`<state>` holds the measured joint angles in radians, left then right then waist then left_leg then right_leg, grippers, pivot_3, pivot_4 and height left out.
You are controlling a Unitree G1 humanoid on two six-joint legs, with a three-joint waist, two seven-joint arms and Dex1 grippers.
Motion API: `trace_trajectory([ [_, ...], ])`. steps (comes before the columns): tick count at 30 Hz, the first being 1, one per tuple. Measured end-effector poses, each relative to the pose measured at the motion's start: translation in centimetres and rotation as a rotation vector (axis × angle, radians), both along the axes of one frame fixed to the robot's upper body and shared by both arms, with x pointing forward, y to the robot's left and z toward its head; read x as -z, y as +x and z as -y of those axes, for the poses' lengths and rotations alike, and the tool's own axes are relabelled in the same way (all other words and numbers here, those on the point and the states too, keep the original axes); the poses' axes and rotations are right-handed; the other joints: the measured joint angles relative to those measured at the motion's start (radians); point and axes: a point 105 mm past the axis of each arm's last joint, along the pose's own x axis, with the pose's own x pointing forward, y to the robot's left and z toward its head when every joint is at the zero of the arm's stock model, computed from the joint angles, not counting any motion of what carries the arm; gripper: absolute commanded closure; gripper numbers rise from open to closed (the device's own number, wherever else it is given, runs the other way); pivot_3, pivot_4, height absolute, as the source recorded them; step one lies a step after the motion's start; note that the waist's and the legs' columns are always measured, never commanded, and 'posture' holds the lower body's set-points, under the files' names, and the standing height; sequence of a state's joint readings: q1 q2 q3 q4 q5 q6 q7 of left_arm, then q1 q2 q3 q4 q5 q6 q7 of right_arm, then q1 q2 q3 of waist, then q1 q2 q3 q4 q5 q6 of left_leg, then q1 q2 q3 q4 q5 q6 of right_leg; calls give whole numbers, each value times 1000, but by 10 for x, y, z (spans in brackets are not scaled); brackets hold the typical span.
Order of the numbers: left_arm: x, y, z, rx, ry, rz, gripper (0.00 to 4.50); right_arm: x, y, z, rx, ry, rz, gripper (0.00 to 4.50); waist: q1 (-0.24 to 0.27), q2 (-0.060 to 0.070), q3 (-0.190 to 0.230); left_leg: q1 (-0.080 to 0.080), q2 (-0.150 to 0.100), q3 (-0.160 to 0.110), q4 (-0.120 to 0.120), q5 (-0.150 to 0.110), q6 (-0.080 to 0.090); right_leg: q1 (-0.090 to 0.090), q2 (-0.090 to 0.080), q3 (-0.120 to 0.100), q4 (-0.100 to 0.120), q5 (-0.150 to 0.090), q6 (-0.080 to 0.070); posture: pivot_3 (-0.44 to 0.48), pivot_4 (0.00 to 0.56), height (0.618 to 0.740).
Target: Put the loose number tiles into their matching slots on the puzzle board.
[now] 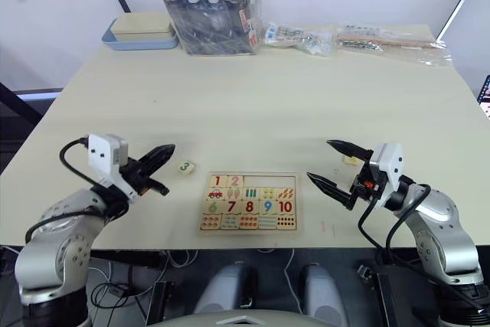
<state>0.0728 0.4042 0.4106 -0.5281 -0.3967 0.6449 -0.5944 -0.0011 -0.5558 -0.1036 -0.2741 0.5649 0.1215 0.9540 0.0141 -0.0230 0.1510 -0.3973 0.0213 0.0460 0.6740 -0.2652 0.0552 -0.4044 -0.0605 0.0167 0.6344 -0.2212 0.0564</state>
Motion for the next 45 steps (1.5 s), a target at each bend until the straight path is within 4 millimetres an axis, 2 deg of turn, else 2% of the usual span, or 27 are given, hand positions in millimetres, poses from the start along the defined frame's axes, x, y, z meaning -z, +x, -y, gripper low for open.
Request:
trace_trajectory([
  [3, 9, -19, -3, -28, -26, -19, 4463, 8, -4, 17, 40, -13, -18, 0, 0, 0, 0, 0, -1, 1, -1, 0, 0, 0, -2, 0, -1, 0, 0, 0, 150, 740],
  [6, 23, -39, -13, -73, -50, -70, 4463, 21, -13, 42, 91, -39, -65, 0, 1, 0, 0, 0, -1, 1, -2, 0, 0, 0, -3, 0, -2, 0, 0, 0, 150, 740],
  [9, 27, -51, -11, -64, -71, -79, 3677, 24, -20, 60, 130, -48, -68, 0, 1, 0, -1, 1, 0, 1, -2, 0, 0, 0, -4, 0, -2, 0, -1, 0, 150, 740],
  [10, 29, -56, -13, -64, -80, -85, 3183, 26, -23, 68, 156, -53, -71, 0, 0, 1, -1, 1, 0, 1, -2, 0, 0, 0, -4, 0, -2, 0, -1, 0, 150, 740],
  [11, 29, -57, -14, -66, -80, -86, 3051, 27, -24, 70, 162, -53, -73, 0, -1, 1, -1, 1, 0, 1, -2, 0, 0, 0, -4, 0, -2, 0, -1, 0, 150, 740],
  [12, 30, -61, -16, -69, -83, -88, 2383, 28, -27, 74, 168, -57, -78, 0, -1, 1, -1, 1, 0, 1, -2, 0, 0, 0, -3, 0, -2, -1, -1, 0, 150, 740],
  [14, 32, -68, -18, -69, -85, -92, 2142, 32, -32, 80, 175, -66, -93, 0, -1, 2, -2, 1, 0, 2, -2, 0, 1, 0, -2, 0, -4, -1, -1, 0, 150, 740],
  [15, 35, -74, -19, -70, -84, -104, 1431, 36, -37, 87, 189, -73, -107, 0, 0, 2, -2, 0, 0, 2, -3, 0, 1, 0, -2, 0, -5, -1, -1, 0, 150, 740],
  [17, 39, -82, -22, -78, -85, -119, 490, 45, -45, 102, 228, -79, -144, 0, 0, 2, -2, 0, 0, 2, -2, -1, 1, 0, -2, 0, -6, -1, -1, 0, 150, 740],
  [18, 39, -83, -23, -79, -83, -118, 164, 47, -47, 104, 235, -80, -152, 0, 0, 2, -2, 0, 0, 2, -2, -1, 1, 0, -2, 0, -6, -1, -1, 0, 150, 740],
  [19, 39, -85, -23, -78, -81, -119, 37, 50, -49, 108, 242, -82, -159, 0, 0, 2, -2, 0, 0, 2, -2, -1, 1, 0, -2, 0, -6, -1, -1, 0, 150, 740],
  [23, 37, -86, -22, -72, -78, -101, 37, 58, -57, 115, 254, -90, -181, 0, -1, 3, -2, 0, 0, 2, -3, -1, 1, 0, -2, 0, -7, -1, -1, 0, 150, 740],
  [27, 41, -87, -25, -65, -81, -106, 37, 57, -56, 115, 255, -91, -167, 0, -1, 3, -3, 0, 0, 2, -3, -1, 1, 0, -2, 0, -7, -1, 0, 0, 150, 740],
  [33, 42, -80, -34, -13, -48, -113, 37, 38, -49, 97, 177, -77, -92, 0, 1, 4, -3, 0, 0, 2, -3, -1, 1, 0, -2, 0, -7, -1, 0, 0, 150, 740],
  [36, 38, -70, -38, 44, -8, -115, 37, 24, -50, 83, 89, -63, -42, 0, 2, 4, -3, 0, 0, 1, -3, -1, 1, 0, -2, -1, -7, -1, 0, 0, 150, 740],
  [40, 33, -55, -44, 98, 28, -117, 37, 15, -56, 72, 14, -58, -10, 0, 0, 4, -3, 0, 0, 1, -3, -1, 1, 0, -2, -1, -7, -1, -1, 0, 150, 740],
  [43, 23, -36, -46, 133, 59, -114, 37, 8, -60, 61, -42, -62, 1, 0, 2, 4, -3, 0, 0, 1, -3, -1, 1, 0, -2, -1, -7, -1, -1, 0, 150, 740],
  [45, 18, -21, -40, 177, 100, -142, 37, 2, -63, 55, -86, -69, 6, 0, 6, 4, -3, 0, 0, 1, -3, -1, 1, 0, -2, -2, -7, -1, 0, 0, 150, 740],
])
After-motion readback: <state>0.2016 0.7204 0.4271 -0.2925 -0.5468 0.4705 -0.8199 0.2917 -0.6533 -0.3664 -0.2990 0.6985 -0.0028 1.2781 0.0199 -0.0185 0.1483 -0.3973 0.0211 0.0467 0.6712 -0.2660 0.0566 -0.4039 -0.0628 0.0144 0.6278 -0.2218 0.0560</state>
